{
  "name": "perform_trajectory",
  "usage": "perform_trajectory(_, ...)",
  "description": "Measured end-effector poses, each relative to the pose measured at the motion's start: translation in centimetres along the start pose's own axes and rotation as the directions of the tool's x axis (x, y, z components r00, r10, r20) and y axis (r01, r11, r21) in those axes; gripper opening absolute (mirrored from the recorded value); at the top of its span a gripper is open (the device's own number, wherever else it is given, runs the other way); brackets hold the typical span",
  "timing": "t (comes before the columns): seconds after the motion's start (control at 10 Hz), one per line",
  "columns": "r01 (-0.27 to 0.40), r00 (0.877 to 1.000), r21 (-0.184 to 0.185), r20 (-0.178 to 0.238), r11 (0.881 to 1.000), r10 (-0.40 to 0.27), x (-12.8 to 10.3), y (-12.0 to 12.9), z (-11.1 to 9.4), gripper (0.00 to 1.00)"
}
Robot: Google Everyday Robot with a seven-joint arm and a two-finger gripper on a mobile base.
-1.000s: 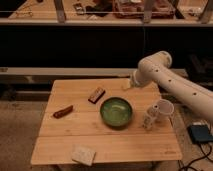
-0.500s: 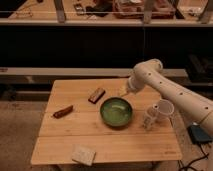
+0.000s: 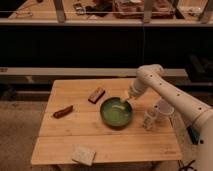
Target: Drag the ceramic bowl in a circle
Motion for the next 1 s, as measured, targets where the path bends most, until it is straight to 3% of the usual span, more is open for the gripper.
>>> perform_trajectory(0.4,-0.005,0.999,0.039,0.034,0.999,0.004,-0.5,0.5,1.9,0.63)
perform_trajectory(0.6,-0.001,0.998,0.063,0.061,0.998,-0.003,-1.1,0.3,2.8,0.52)
perform_trajectory(1.0,0.020,0.992,0.079,0.121,0.997,-0.029,-2.3,-0.5,4.8,0.52)
